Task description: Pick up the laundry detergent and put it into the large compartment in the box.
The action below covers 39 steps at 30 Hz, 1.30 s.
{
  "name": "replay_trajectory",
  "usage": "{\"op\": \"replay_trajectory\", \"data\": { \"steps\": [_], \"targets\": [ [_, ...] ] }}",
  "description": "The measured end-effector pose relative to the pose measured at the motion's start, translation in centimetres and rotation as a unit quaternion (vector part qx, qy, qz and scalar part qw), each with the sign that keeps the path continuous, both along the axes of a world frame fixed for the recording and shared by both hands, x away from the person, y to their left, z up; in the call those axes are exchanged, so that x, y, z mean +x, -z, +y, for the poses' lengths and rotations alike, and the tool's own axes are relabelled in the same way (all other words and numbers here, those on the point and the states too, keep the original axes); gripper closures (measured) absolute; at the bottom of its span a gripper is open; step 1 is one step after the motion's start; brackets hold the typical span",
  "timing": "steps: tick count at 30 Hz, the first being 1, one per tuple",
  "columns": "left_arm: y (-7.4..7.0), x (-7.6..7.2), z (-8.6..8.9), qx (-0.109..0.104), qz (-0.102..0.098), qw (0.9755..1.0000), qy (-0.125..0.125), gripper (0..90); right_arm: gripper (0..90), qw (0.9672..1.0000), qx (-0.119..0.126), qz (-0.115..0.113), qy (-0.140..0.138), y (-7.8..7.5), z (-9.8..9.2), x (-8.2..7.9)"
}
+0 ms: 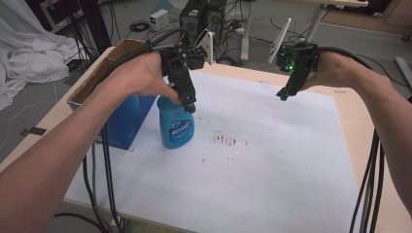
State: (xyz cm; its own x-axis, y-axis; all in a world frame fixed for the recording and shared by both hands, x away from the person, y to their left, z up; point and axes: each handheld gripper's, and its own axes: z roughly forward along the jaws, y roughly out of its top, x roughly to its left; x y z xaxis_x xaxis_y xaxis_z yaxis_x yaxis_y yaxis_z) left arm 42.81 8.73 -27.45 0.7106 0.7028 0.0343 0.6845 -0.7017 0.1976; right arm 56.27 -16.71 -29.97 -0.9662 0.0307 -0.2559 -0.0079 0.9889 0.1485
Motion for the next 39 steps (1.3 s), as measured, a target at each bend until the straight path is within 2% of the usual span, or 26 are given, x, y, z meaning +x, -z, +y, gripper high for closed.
{"op": "replay_trajectory", "data": {
  "steps": [5,12,17,29,39],
  "targets": [
    [0.5,-0.2,0.4,-0.005,0.009,0.9999,-0.010,22.7,12.4,1.0000,-0.001,0.001,-0.001,0.1,0.0,0.1],
    [0.6,-0.4,0.6,-0.010,0.012,0.9996,-0.023,22.7,12.4,1.0000,-0.002,0.001,-0.002,0.1,0.2,0.0],
    [0.5,-0.4,0.9,-0.015,0.015,0.9994,-0.026,22.8,12.4,1.0000,-0.001,0.000,-0.002,0.1,0.3,0.0],
    [0.8,-0.3,0.9,-0.007,0.019,0.9995,-0.024,27.0,12.4,1.0000,-0.004,-0.003,-0.003,0.0,0.2,-0.1],
    [0.8,-0.3,1.2,-0.016,0.024,0.9990,-0.035,29.6,12.4,1.0000,-0.005,-0.003,-0.002,0.0,0.3,-0.1]
  ]
}}
